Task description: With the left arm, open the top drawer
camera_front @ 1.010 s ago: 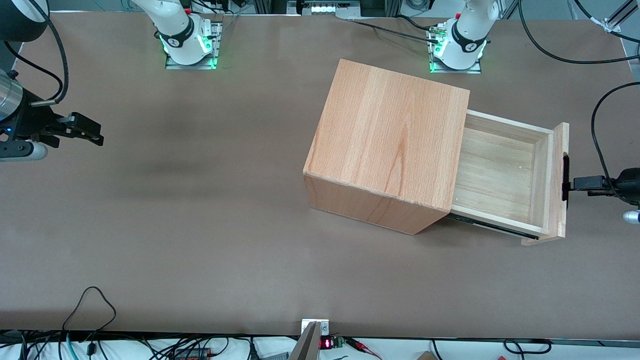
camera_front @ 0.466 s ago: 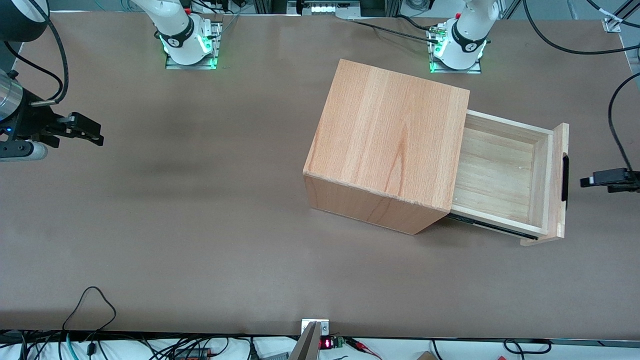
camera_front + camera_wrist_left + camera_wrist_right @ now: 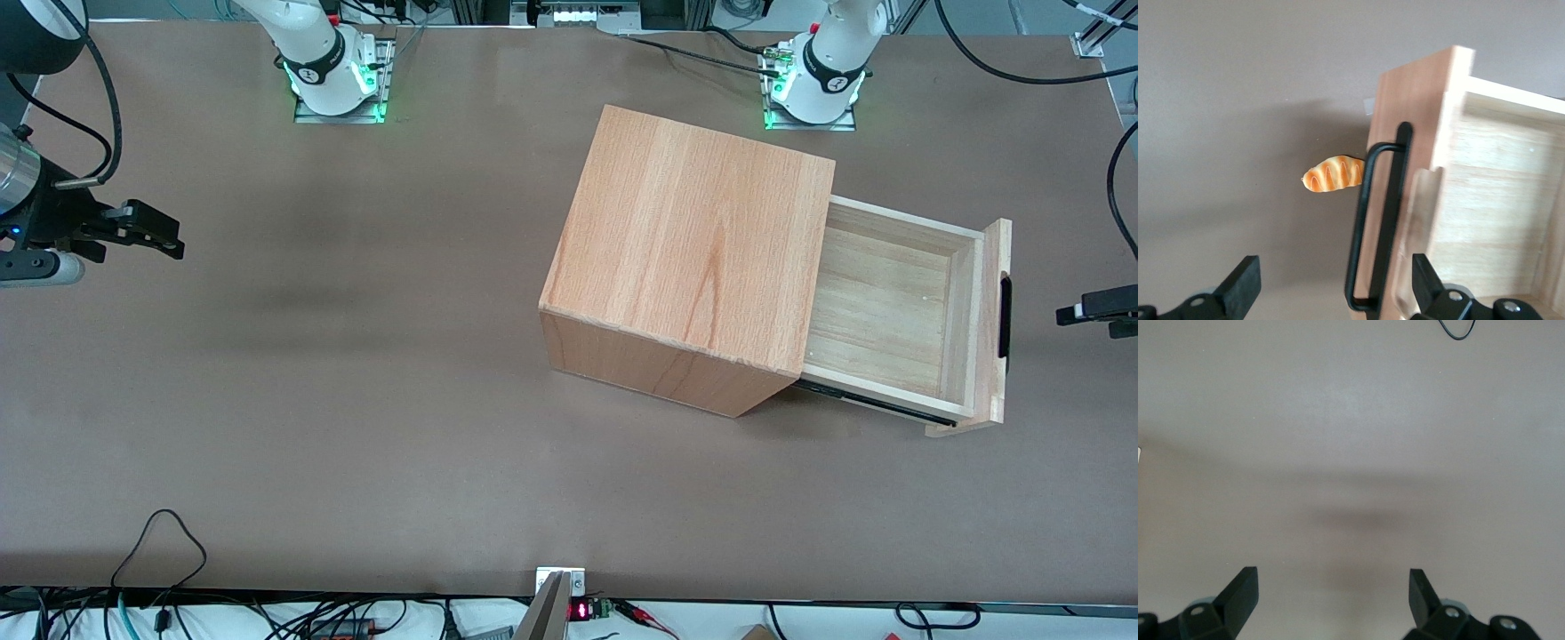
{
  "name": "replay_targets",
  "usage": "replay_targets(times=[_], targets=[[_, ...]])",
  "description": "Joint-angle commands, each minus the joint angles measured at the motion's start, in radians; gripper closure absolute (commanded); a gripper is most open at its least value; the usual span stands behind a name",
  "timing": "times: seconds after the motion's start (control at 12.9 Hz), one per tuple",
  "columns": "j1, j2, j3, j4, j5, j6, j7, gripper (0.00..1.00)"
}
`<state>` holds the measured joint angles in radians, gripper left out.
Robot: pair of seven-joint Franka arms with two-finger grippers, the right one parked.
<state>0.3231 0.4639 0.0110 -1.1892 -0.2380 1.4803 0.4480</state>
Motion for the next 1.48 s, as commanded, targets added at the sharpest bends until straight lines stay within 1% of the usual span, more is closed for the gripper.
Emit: replay_targets(times=[0.0,0.16,0.23,0.39,0.7,0.93,1.09,1.17,1.24,1.32,1.4], targets=[[-0.053,-0.06,0.001,0.002,0.055,-0.037,-0.032,0.0],[-0.103,-0.076,0.003,0.008,0.063,-0.07,-0.109,0.0],[-0.137,-0.077,0.003,0.025,0.092,-0.075,-0.132,0.0],[-0.174,-0.082,0.001,0.039,0.103,-0.101,-0.179,0.0],[-0.318,-0.083,0.003,0.121,0.129,-0.211,-0.349,0.0],[-0.332,-0.099,0.001,0.129,0.128,-0.244,-0.364,0.0],[-0.346,-0.137,0.01,0.087,0.144,-0.232,-0.362,0.0],[-0.369,-0.186,0.017,0.01,0.176,-0.21,-0.364,0.0],[-0.393,-0.255,0.021,-0.077,0.21,-0.14,-0.368,0.0],[-0.397,-0.304,0.02,-0.134,0.223,-0.099,-0.405,0.0],[-0.395,-0.316,0.018,-0.147,0.221,-0.098,-0.446,0.0]])
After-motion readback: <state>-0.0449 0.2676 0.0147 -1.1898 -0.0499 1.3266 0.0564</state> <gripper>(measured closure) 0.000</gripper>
